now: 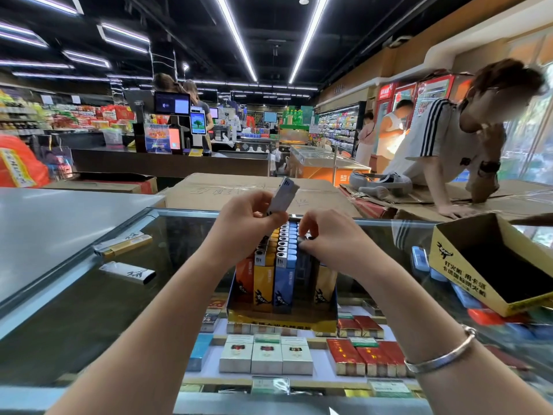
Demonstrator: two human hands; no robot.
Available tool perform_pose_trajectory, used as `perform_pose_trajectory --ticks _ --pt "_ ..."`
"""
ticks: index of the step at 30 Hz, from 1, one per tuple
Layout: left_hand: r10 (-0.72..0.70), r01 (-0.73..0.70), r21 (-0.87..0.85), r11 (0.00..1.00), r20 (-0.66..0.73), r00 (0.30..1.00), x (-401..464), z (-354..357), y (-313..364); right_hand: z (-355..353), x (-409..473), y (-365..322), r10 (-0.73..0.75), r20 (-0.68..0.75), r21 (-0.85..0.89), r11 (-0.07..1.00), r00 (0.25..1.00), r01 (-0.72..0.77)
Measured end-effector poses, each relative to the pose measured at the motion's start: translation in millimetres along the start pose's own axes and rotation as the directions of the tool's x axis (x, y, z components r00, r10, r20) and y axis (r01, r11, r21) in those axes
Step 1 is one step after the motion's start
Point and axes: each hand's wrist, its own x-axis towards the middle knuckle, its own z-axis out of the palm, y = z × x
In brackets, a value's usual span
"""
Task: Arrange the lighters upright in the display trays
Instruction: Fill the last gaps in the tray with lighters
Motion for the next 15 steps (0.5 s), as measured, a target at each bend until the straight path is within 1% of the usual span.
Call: perform_pose_trajectory --ticks 2,5,6,7,9,11,13,15 --pt "0.005 -0.005 0.002 1.000 0.004 1.000 -0.1 0.1 0.6 -0.4 -1.3 1.3 -0.032 -0.012 0.020 0.999 0.999 0.032" --pt "0.006 -0.006 -0.009 1.000 0.012 1.000 -0.5 -0.1 0.9 1.6 -2.8 3.5 -0.068 0.009 0.056 0.996 0.998 0.068" --pt "0.006 -0.006 -0.012 1.000 0.015 1.000 -0.6 -0.3 0.9 1.7 -3.0 4.8 -0.084 -0.011 0.079 0.993 0.996 0.085" --pt "0.005 -0.005 -0.015 1.000 0.019 1.000 -0.6 -0.4 1.0 0.9 -3.2 6.4 -0.101 -0.059 0.117 0.987 0.993 0.107" --pt "0.000 0.000 -0.023 1.000 0.019 1.000 -0.5 -0.4 0.8 -4.2 -3.2 9.8 -0.112 -0.213 0.235 0.958 0.971 0.163" --pt "-0.007 0.007 -0.027 1.000 0.012 1.000 -0.2 -0.4 0.2 -12.3 -3.2 14.1 -0.061 -0.307 0.402 0.896 0.950 0.187" --pt "-0.010 0.010 -0.027 1.000 0.010 1.000 -0.3 -0.4 -0.3 -16.1 -3.5 19.0 0.027 -0.317 0.560 0.812 0.948 0.164" --pt "-0.009 0.009 -0.024 1.000 0.007 1.000 -0.2 -0.4 -0.7 -17.7 -3.8 25.0 0.119 -0.288 0.676 0.728 0.950 0.114"
